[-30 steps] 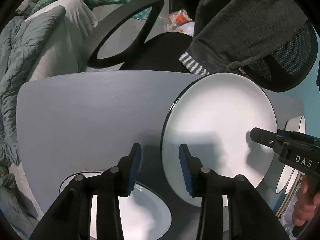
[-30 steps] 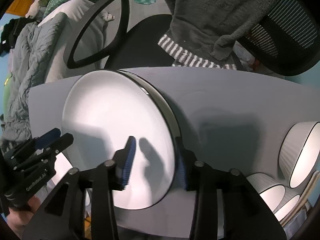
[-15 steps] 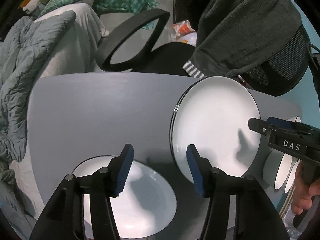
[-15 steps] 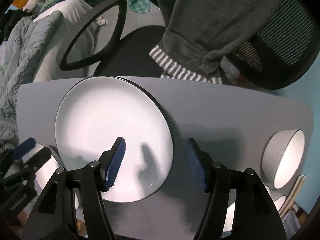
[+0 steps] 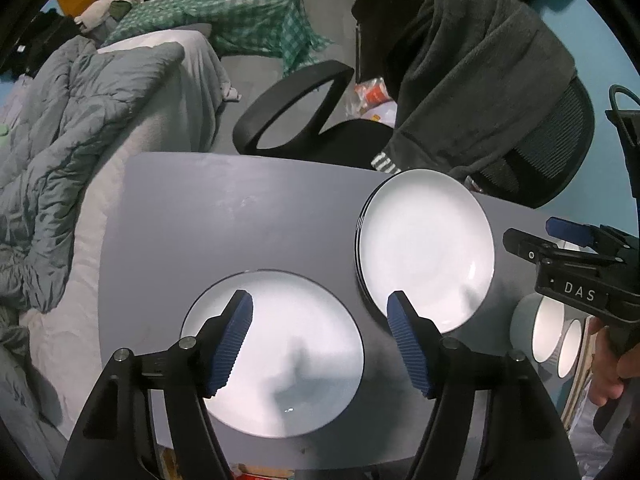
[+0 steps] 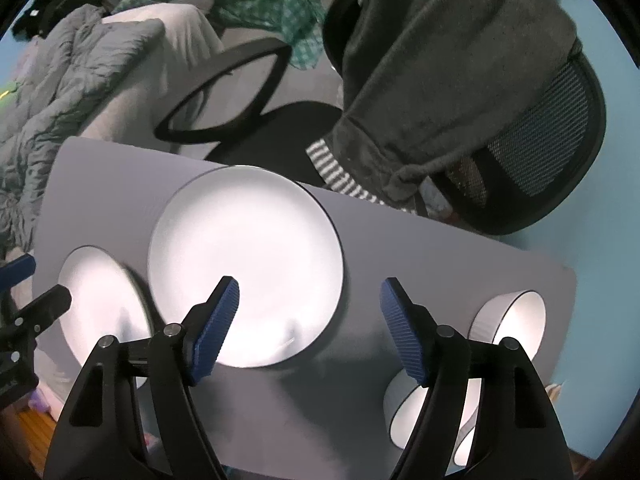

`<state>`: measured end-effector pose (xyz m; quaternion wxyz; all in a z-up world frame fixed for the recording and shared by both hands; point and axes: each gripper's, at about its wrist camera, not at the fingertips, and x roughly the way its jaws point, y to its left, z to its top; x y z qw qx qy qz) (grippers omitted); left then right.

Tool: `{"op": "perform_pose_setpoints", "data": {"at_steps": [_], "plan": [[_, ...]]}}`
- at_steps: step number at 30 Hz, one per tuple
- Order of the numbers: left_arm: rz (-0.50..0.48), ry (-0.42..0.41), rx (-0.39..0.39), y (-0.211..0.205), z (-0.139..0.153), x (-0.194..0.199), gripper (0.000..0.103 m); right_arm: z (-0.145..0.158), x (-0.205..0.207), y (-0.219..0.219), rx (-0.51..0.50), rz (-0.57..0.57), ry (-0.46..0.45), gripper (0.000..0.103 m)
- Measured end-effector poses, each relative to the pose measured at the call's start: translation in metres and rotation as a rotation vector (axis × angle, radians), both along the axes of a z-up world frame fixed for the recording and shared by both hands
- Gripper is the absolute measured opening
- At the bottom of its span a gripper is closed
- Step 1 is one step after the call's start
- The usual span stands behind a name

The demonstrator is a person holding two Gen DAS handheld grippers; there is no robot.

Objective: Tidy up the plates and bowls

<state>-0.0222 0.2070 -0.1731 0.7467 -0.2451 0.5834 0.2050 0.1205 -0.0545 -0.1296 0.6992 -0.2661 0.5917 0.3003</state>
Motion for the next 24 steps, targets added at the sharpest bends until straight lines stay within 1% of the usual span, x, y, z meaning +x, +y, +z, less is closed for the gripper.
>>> {"op": "perform_pose_setpoints", "data": {"at_steps": [5, 8, 10, 15, 20, 24], "plan": [[0.017, -0.029, 0.014, 0.0, 0.016, -0.021, 0.074, 0.017, -0.017, 0.004, 0.016, 0.052, -0.029, 0.073], [0.034, -0.043, 0.023, 0.001, 0.02, -0.033, 0.077, 0.024, -0.027, 0.007, 0.025, 0.086, -0.037, 0.073], [0.056, -0.047, 0.024, 0.003, 0.02, -0.044, 0.077, 0.027, -0.034, 0.009, 0.031, 0.108, -0.039, 0.073], [0.124, -0.05, -0.005, 0.006, 0.019, -0.068, 0.077, 0.033, -0.051, 0.02, 0.033, 0.18, -0.044, 0.073], [0.179, -0.049, -0.03, 0.011, 0.019, -0.092, 0.078, 0.036, -0.065, 0.028, 0.033, 0.228, -0.044, 0.073], [0.228, -0.041, -0.054, 0.018, 0.012, -0.112, 0.079, 0.037, -0.077, 0.034, 0.035, 0.264, -0.037, 0.073]]}}
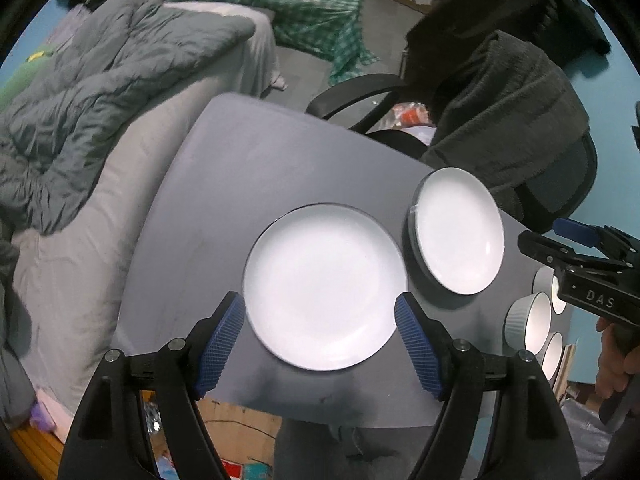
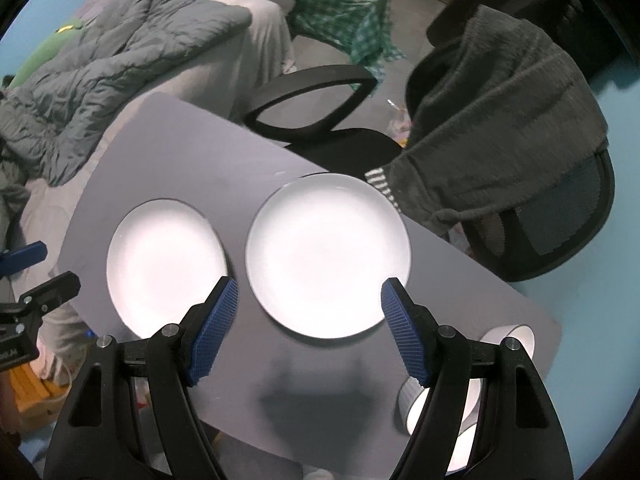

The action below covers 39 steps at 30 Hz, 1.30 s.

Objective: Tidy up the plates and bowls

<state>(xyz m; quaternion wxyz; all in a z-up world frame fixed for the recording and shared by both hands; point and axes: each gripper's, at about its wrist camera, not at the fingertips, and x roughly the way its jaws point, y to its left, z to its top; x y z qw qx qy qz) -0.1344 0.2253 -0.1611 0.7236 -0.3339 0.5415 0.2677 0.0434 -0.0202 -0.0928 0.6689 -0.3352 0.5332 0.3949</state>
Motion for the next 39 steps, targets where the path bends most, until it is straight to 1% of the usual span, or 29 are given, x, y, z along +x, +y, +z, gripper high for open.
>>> {"op": "perform_pose_setpoints", "data": {"at_steps": [8, 11, 15, 19, 25, 28, 33, 35, 37, 39], "plan": [[0.071, 0.026, -0.004, 0.011, -0.011, -0.033, 0.079, -0.015, -0.023, 0.024, -0.01, 0.092, 0.024, 0.073], [0.107, 0.028, -0.02, 0.015, -0.018, -0.045, 0.079, -0.024, -0.032, 0.035, -0.011, 0.129, 0.049, 0.073], [0.126, 0.045, -0.038, 0.018, -0.03, -0.056, 0.079, -0.036, -0.041, 0.051, -0.017, 0.183, 0.075, 0.073], [0.154, 0.05, -0.071, 0.024, -0.045, -0.063, 0.079, -0.052, -0.045, 0.069, -0.02, 0.221, 0.125, 0.073], [0.179, 0.07, -0.097, 0.031, -0.067, -0.066, 0.079, -0.088, -0.049, 0.098, -0.044, 0.298, 0.15, 0.073], [0.192, 0.075, -0.109, 0.036, -0.08, -0.065, 0.079, -0.106, -0.046, 0.106, -0.071, 0.292, 0.183, 0.073], [0.193, 0.084, -0.125, 0.041, -0.099, -0.058, 0.079, -0.122, -0.041, 0.112, -0.07, 0.289, 0.261, 0.073], [0.193, 0.094, -0.13, 0.043, -0.104, -0.056, 0.079, -0.126, -0.043, 0.114, -0.077, 0.292, 0.259, 0.073], [0.191, 0.092, -0.136, 0.044, -0.108, -0.054, 0.079, -0.13, -0.043, 0.115, -0.083, 0.302, 0.255, 0.071], [0.181, 0.093, -0.141, 0.045, -0.112, -0.051, 0.079, -0.134, -0.044, 0.116, -0.094, 0.311, 0.263, 0.064]]}}
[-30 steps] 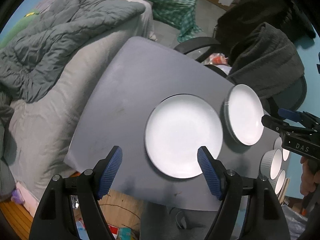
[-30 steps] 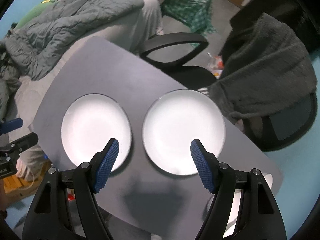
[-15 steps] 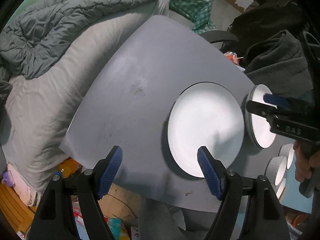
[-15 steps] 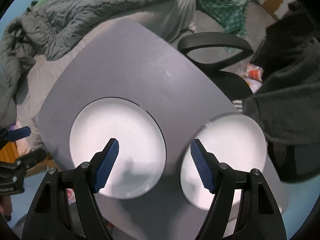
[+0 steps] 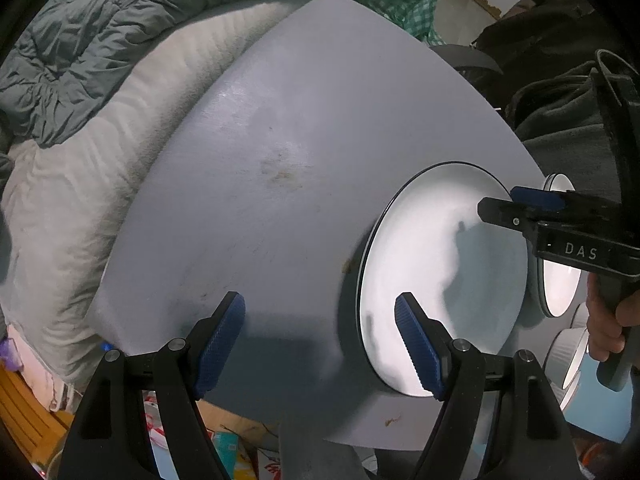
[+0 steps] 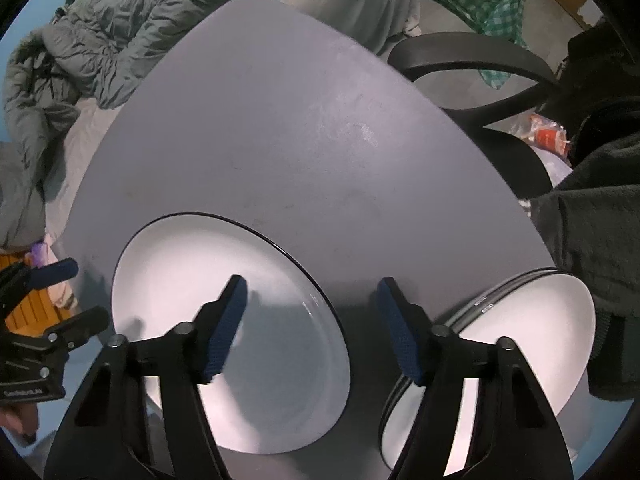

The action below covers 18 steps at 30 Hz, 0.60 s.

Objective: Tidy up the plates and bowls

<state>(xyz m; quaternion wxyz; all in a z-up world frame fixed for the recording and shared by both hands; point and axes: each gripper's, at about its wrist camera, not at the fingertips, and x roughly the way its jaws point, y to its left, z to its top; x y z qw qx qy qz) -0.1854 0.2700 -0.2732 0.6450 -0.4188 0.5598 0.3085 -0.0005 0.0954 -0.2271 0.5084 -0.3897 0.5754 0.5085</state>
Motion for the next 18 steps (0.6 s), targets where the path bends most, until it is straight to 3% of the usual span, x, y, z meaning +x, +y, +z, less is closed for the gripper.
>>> {"op": "perform_pose_setpoints", "data": {"at_steps": [3, 6, 9, 18], "plan": [[-0.02, 0.002, 0.0, 0.001, -0.005, 0.004, 0.079, -0.007, -0.002, 0.0, -0.02, 0.012, 0.016, 0.045], [-0.047, 0.01, 0.007, 0.001, -0.009, 0.01, 0.077, -0.012, -0.004, -0.004, -0.039, 0.026, 0.015, 0.039], [-0.062, 0.007, -0.004, -0.001, -0.011, 0.015, 0.067, -0.011, -0.004, -0.008, -0.043, 0.016, -0.005, 0.035], [-0.105, 0.017, -0.016, 0.002, -0.019, 0.018, 0.066, -0.013, 0.013, -0.035, -0.06, -0.142, 0.085, 0.02]]}}
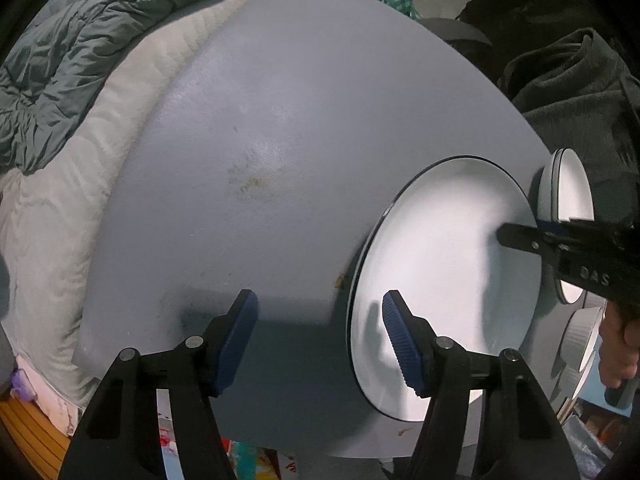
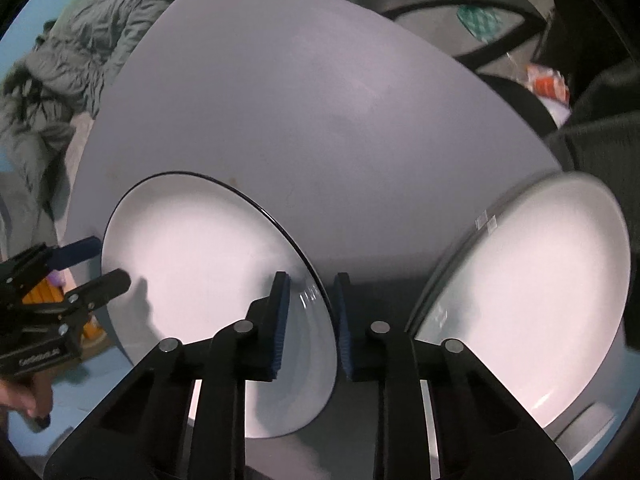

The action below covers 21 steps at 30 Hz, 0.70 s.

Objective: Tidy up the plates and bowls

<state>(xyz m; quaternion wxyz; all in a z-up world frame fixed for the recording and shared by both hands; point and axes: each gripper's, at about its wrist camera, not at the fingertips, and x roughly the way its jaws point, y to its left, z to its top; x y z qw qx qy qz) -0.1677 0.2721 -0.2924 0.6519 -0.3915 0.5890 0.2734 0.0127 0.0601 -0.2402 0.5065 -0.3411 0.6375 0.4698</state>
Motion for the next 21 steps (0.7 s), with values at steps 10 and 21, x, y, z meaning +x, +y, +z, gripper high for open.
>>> {"op": "perform_pose_setpoints", "data": {"at_steps": [10, 21], "plan": [[-0.072, -0.005, -0.017, -0.005, -0.001, 0.005, 0.055, -0.003, -0.008, -0.067, 0.032, -0.287, 0.104, 0.011], [-0.149, -0.001, -0.011, -0.013, -0.004, 0.006, 0.041, -0.009, -0.006, -0.09, 0.054, -0.411, 0.175, 0.009]]}}
